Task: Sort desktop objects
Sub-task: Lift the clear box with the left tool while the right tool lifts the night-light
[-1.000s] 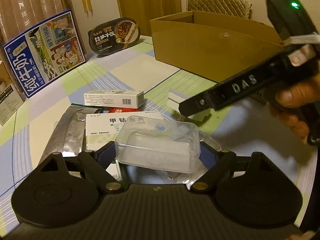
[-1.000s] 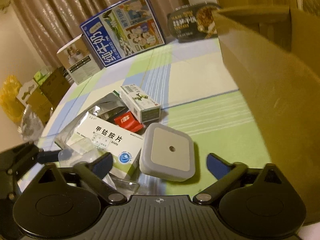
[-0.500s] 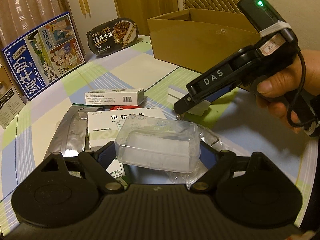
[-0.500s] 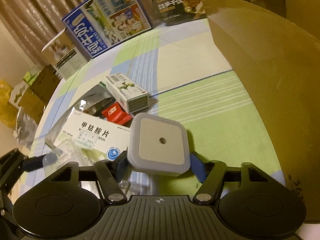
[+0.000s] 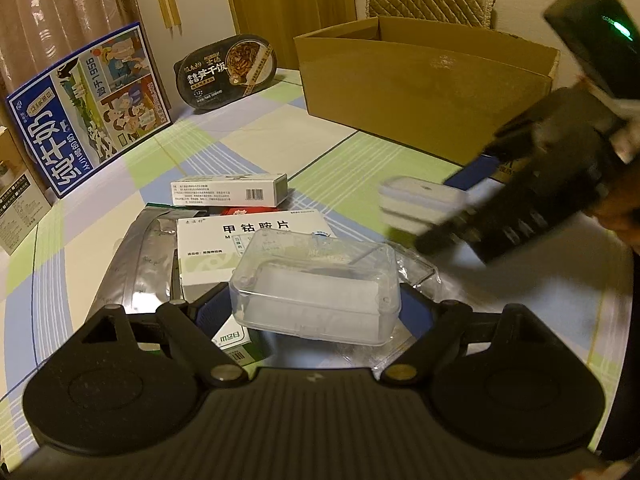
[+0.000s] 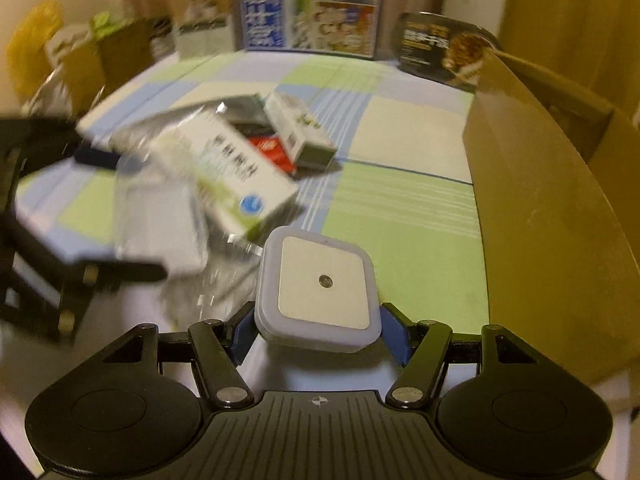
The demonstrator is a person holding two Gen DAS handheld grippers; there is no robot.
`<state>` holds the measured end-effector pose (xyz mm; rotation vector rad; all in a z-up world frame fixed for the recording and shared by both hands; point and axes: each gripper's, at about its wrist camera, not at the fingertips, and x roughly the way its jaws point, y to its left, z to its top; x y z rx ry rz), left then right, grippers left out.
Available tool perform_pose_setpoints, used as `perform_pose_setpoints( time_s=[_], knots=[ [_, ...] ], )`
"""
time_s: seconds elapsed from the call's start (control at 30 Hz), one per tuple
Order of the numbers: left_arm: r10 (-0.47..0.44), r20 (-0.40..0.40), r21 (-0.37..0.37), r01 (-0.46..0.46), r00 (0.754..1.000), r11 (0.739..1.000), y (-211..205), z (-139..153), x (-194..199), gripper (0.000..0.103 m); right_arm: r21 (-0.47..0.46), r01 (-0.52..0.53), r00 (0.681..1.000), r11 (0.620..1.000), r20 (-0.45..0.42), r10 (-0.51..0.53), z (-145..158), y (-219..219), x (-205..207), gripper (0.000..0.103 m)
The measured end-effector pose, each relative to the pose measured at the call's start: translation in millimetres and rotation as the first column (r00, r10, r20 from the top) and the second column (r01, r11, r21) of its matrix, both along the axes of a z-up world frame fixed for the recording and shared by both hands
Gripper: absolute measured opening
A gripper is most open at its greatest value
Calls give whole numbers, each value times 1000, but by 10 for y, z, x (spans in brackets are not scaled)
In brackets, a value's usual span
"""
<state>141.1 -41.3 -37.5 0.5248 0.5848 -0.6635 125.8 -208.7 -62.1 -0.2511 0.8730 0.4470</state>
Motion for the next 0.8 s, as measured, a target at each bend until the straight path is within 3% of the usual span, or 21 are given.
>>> perform_pose_setpoints(
  time_s=[0.2, 0.27, 0.33, 0.4, 0.7, 0.8],
  knots=[
    [-7, 1, 6, 7, 1000, 1000, -23, -9, -34, 85, -29, -46, 999, 999, 6, 46, -76, -12, -157, 63],
    [-8, -1, 7, 8, 1000, 1000, -36, -20, -32, 85, -8, -39, 999, 999, -12, 38, -94, -37, -152, 68],
    [-9, -4, 10, 9, 1000, 1000, -44, -30, -25, 85, 27, -19, 999, 999, -29, 20, -77, -76, -116, 81],
    [-9, -5, 13, 9, 1000, 1000, -51, -37, -22, 85, 59, 9, 999, 998, -42, -7, -57, -120, -88, 81],
    [-9, -7, 11, 9, 1000, 1000, -63, -54, -11, 85, 31, -27, 999, 999, -38, 28, -80, -69, -118, 80],
    [-12, -4, 16, 12, 1000, 1000, -76, -60, -6, 85, 25, -36, 999, 999, -36, 37, -90, -54, -123, 64]
  ],
)
